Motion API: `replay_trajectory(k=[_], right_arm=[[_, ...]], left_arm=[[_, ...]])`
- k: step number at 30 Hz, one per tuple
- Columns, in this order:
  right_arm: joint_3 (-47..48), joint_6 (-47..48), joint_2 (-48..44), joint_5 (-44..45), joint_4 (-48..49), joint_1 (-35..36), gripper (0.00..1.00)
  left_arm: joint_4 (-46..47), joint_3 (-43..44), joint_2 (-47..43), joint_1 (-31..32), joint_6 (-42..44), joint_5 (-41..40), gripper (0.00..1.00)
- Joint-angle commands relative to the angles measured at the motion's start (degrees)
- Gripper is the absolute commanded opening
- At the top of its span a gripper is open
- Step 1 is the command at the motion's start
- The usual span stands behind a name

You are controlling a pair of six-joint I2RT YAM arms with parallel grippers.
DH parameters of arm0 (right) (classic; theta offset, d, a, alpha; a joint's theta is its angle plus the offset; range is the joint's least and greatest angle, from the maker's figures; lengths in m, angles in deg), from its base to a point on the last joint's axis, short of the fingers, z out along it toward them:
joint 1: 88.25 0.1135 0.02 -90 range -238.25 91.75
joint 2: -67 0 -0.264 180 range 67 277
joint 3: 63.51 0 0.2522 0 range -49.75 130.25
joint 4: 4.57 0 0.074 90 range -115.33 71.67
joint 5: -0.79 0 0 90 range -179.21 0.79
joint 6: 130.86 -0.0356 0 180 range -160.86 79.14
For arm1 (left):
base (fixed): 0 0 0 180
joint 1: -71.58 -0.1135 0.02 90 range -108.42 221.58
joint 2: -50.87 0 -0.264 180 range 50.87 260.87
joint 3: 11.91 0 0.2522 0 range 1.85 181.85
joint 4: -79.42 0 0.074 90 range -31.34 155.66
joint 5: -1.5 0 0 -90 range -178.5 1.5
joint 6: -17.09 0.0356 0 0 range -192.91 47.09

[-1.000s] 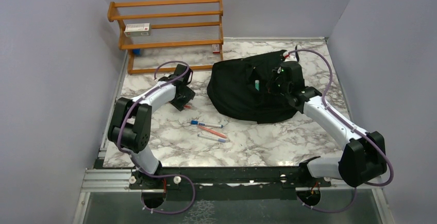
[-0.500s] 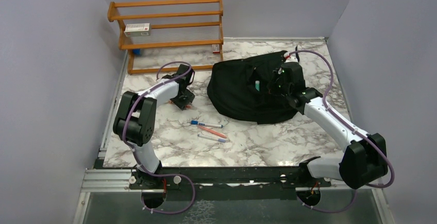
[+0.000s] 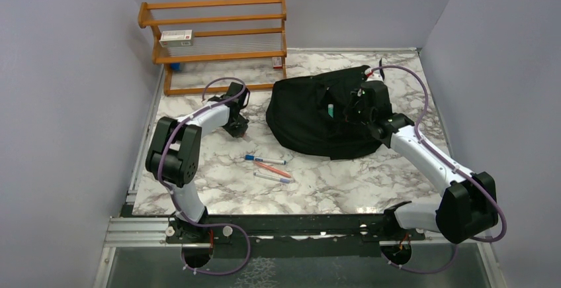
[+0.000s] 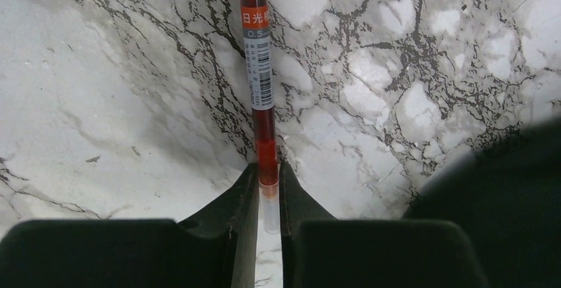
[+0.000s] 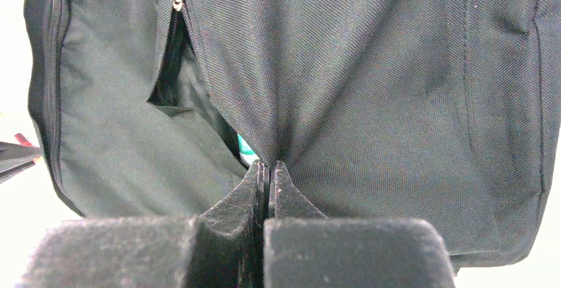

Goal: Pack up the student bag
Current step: Pick up the stationery from the center of the board.

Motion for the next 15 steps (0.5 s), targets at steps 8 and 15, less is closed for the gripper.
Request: replay_trajectory(k=[8, 15], right_arm=[[-1.31, 0.01, -2.72, 1.81, -2.38, 0.54, 0.01], [-0.88, 0.46, -2.33, 2.62, -2.83, 0.54, 0.01]], left_arm=[[6.12, -0.86, -4.83, -0.62, 15.01, 5.77, 0.0], [25.61, -9.26, -16.65, -0.62, 23.91, 15.18, 0.0]])
